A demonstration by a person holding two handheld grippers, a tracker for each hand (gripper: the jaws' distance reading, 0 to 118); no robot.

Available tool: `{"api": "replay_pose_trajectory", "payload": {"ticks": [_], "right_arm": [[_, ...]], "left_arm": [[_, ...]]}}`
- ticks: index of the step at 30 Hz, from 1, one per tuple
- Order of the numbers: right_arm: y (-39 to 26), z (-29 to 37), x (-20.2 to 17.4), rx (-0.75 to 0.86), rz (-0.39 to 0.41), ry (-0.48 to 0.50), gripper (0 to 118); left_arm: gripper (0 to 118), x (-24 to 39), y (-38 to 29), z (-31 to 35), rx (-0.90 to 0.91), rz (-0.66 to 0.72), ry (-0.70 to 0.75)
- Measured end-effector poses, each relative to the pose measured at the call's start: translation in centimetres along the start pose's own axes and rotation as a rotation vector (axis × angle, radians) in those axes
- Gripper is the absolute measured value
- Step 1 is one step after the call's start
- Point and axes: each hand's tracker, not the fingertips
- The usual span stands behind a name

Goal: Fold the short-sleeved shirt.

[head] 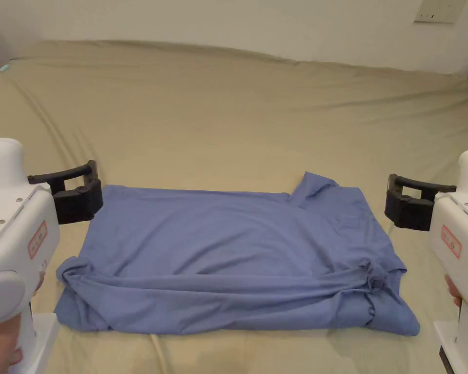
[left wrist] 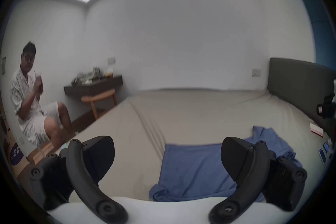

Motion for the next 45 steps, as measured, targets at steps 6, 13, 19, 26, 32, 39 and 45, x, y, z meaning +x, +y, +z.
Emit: {"api": "replay_pose_trajectory", "payload": {"ticks": [6,13,19,26,32,39,45], "right_arm": [[2.8,4.5,-3.4,0.115,0.066,0.046,10],[2.1,4.9,-6.2,0.116,0.12,0.086,0],[2.1,4.8,-6.2,0.125,0.129,0.087,0],[1.3,4.4,-6.0,0.106,0.148,0.098,0],[-0.4,3.5,-4.8,0.047,0.141,0.09,0],[-3.9,2.6,-3.1,-0.05,0.173,0.061,0],[-6.2,1.9,-1.2,-0.153,0.127,0.036,0]], "left_arm": [[15,3.2,2.1,3.9,0.081,-0.044,0.0],[0,4.7,1.8,4.5,0.086,-0.1,0.003],[0,4.4,2.1,4.8,0.069,-0.11,-0.005],[0,3.5,-0.3,3.7,-0.051,-0.076,-0.069],[0,0.5,-9.0,-0.4,-0.371,0.003,-0.067],[111,-2.6,-18.8,-5.9,-0.689,-0.002,0.038],[110,-4.5,-22.6,-10.9,-0.786,0.06,0.131]]}}
